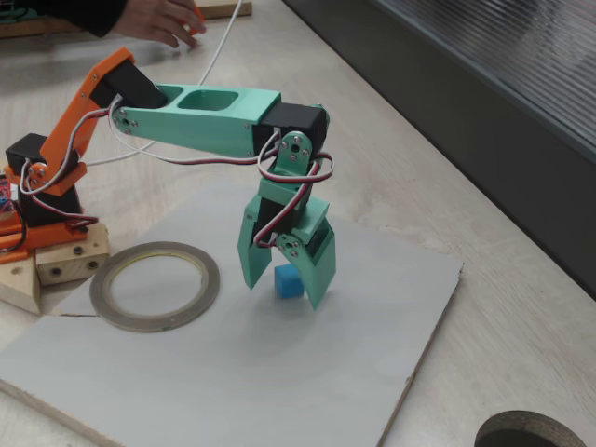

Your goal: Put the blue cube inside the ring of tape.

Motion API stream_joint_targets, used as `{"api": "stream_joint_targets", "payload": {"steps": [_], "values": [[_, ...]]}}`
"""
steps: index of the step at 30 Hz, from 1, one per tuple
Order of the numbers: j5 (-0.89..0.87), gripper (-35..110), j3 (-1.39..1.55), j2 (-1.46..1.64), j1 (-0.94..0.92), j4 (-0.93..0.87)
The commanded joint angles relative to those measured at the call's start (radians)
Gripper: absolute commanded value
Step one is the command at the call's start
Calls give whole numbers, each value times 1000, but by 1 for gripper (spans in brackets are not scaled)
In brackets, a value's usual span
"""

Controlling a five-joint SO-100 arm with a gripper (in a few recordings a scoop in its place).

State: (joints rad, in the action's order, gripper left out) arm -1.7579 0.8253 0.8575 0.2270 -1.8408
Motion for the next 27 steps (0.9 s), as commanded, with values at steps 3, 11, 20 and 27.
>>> {"api": "stream_joint_targets", "payload": {"steps": [3,11,20,27], "values": [[-6,41,-6,58,17,-14],[-6,35,-8,58,17,-14],[-6,24,-9,58,17,-12],[-6,16,-9,58,17,58]]}}
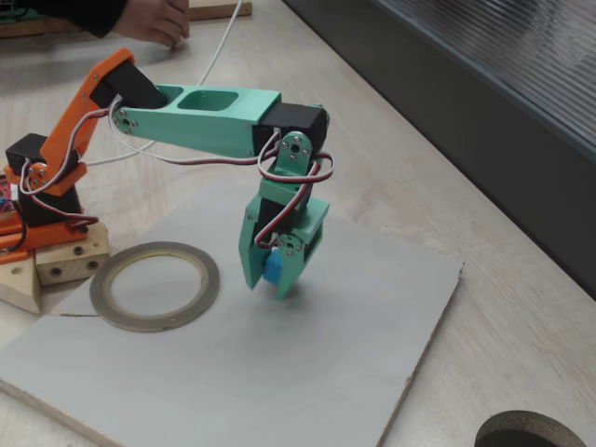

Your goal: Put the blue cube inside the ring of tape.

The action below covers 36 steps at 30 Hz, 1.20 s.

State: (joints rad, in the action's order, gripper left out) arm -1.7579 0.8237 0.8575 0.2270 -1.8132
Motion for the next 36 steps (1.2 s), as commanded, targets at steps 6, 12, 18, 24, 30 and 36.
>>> {"api": "stream_joint_targets", "payload": {"steps": [6,12,18,24,30,36], "values": [[-2,15,-5,58,17,83],[-3,15,-2,58,17,84],[0,15,3,60,15,84],[0,15,5,124,14,84],[3,15,81,288,3,84],[3,15,169,356,-52,84]]}}
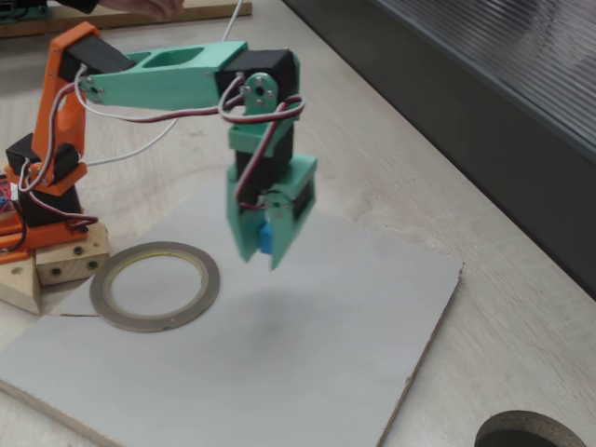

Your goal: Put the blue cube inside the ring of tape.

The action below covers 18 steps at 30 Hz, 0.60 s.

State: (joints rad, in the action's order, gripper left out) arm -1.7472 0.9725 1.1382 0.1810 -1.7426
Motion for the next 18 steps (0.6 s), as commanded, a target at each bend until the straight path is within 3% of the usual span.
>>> {"api": "stream_joint_targets", "payload": {"steps": [1,5,18], "values": [[-8,15,21,78,-8,14],[-8,15,21,80,-23,14],[-6,15,23,78,-399,15]]}}
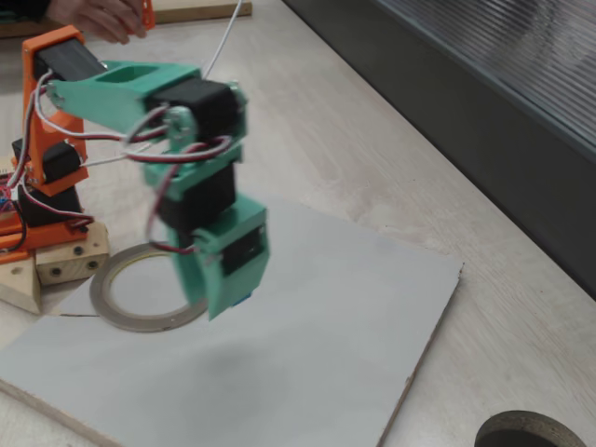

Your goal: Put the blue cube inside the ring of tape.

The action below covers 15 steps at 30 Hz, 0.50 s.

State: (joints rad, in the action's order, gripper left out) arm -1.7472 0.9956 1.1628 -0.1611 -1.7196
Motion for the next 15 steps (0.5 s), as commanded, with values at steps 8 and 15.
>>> {"api": "stream_joint_targets", "payload": {"steps": [8,15], "values": [[-6,15,64,54,-64,-8],[-9,15,230,184,-58,-8]]}}
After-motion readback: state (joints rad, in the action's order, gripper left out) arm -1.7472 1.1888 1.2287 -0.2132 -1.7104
